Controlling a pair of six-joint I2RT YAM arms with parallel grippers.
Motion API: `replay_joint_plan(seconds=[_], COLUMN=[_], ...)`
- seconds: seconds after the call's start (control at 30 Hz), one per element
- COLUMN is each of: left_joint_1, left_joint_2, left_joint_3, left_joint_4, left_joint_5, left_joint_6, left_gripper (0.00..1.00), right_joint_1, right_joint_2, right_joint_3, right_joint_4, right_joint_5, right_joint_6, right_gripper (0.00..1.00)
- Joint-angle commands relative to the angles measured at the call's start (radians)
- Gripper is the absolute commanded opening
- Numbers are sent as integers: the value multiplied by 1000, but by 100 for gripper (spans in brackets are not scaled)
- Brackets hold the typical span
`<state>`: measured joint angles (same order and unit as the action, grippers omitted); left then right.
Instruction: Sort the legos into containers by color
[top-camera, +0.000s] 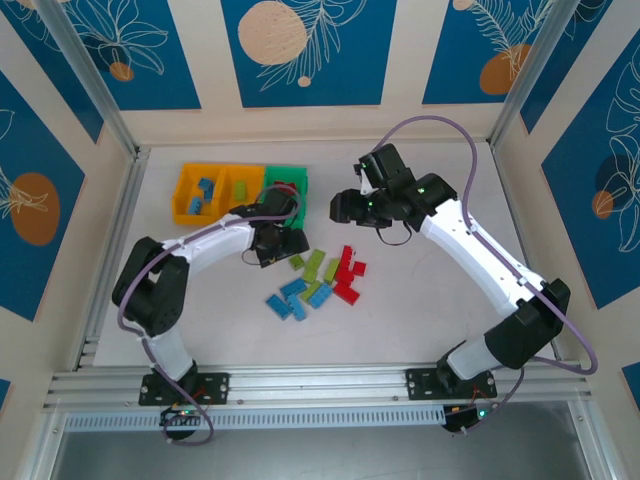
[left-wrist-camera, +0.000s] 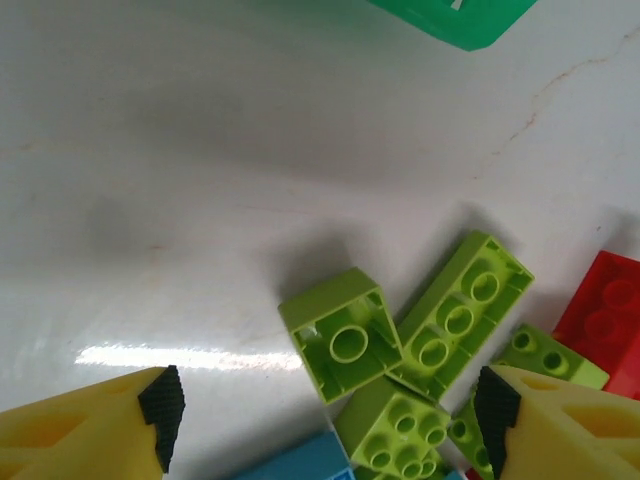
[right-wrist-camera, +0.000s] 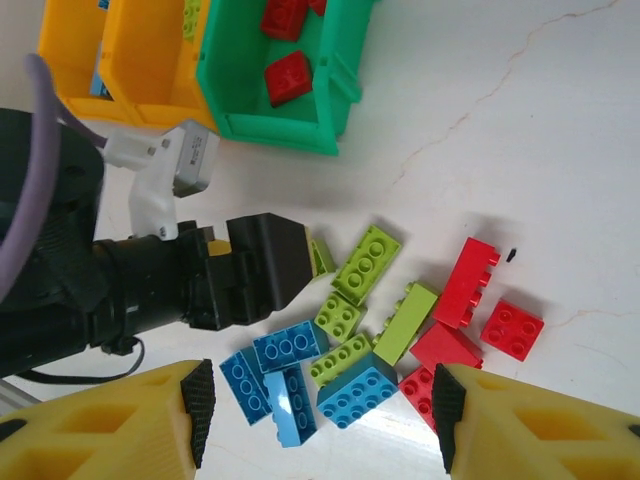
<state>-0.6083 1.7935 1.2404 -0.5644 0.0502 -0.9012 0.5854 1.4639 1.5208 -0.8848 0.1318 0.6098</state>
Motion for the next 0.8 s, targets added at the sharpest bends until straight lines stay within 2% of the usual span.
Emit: replay_joint_plan(seconds=[0.0, 0.2, 0.4, 0.63, 0.77], left_joint_1=[-21, -36, -41, -41, -38], left_joint_2=[51, 137, 165, 115, 49], left_joint_3=[47, 103, 98, 67, 88], left_joint_4=[4, -61, -112, -91, -124], left_joint_5=[18, 21, -27, -34, -75], left_joint_6=[-13, 18, 17, 25, 69], left_gripper=[75, 68, 52, 36, 31], right_joint_1=[-10, -15, -15, -14, -9], right_joint_2=[-38, -52, -59, -64, -67], right_joint_3=[-20, -31, -41, -48, -48], right_joint_4=[-7, -7, 1, 2, 2], right_joint_5=[4, 8, 0, -3, -10], right_joint_6=[7, 8, 18, 22, 28], right_gripper=[62, 62, 62, 62, 62])
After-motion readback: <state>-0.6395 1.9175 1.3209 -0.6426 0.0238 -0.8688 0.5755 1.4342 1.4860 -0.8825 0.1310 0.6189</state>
